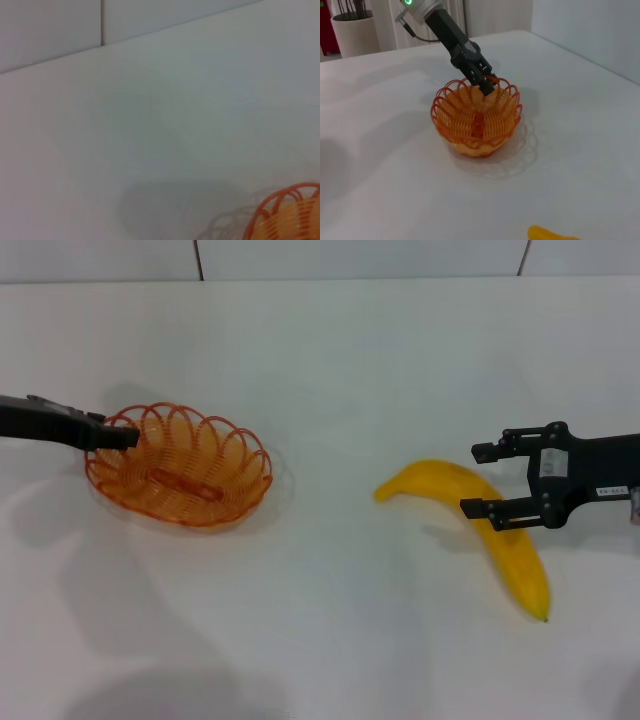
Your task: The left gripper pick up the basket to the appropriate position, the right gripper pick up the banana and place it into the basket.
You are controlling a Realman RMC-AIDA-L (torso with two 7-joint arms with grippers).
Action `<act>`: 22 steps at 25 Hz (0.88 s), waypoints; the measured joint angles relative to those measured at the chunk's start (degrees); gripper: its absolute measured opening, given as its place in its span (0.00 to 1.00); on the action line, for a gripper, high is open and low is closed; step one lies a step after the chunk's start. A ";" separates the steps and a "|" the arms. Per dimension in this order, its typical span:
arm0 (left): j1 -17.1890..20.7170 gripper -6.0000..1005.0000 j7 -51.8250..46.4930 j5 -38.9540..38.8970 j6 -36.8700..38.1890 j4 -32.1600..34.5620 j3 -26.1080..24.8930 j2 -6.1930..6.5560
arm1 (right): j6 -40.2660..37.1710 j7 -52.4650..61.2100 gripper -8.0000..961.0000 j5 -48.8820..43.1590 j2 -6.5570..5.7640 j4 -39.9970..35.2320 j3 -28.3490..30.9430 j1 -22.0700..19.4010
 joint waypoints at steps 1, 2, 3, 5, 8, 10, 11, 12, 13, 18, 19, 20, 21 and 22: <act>-0.04 0.76 0.13 0.01 -0.24 -0.26 0.00 -0.03 | -0.04 0.04 0.79 0.00 0.00 -0.01 0.00 0.00; -0.11 0.73 0.24 0.01 -0.36 -0.44 0.00 -0.03 | -0.11 0.15 0.79 0.00 0.00 -0.08 0.00 0.00; -0.15 0.70 0.27 0.01 -0.45 -0.52 0.00 -0.04 | -0.15 0.28 0.79 0.00 0.00 -0.18 -0.02 0.00; -0.26 0.65 0.29 0.02 -0.54 -0.58 0.00 -0.05 | -0.17 0.54 0.79 0.00 0.00 -0.30 -0.20 0.00; -0.32 0.38 0.35 -0.25 -0.58 -0.60 0.00 -0.07 | -0.08 0.62 0.79 0.00 0.00 -0.33 -0.40 0.00; -0.33 0.31 0.37 -0.44 -0.63 -0.60 -0.05 -0.09 | -0.01 0.62 0.79 0.00 0.00 -0.26 -0.43 0.00; -0.34 0.28 0.37 -0.46 -0.63 -0.60 -0.07 -0.09 | 0.00 0.62 0.79 0.00 0.00 -0.21 -0.43 0.00; -0.39 0.25 0.38 -0.49 -0.64 -0.58 -0.11 -0.09 | 0.01 0.62 0.79 0.00 0.00 -0.17 -0.43 0.00; -0.44 0.21 0.38 -0.52 -0.65 -0.58 -0.13 -0.10 | 0.01 0.62 0.79 0.00 0.00 -0.15 -0.43 0.02; -0.61 0.17 0.38 -0.87 -0.67 -0.58 -0.12 -0.16 | 0.03 0.62 0.79 0.00 0.00 -0.05 -0.42 0.05; -0.62 0.16 0.38 -1.15 -0.64 -0.57 -0.12 -0.26 | 0.03 0.62 0.79 0.00 0.00 -0.02 -0.42 0.06; -0.62 0.16 0.39 -1.58 -0.56 -0.49 -0.09 -0.38 | 0.03 0.62 0.79 0.00 0.03 -0.01 -0.42 0.07; -0.63 0.16 0.43 -2.14 -0.53 -0.35 -0.08 -0.48 | 0.03 0.62 0.79 0.00 0.03 -0.01 -0.42 0.07; -0.63 0.15 0.68 -2.96 -0.49 -0.28 -0.07 -0.57 | 0.03 0.62 0.79 0.00 0.04 -0.01 -0.42 0.08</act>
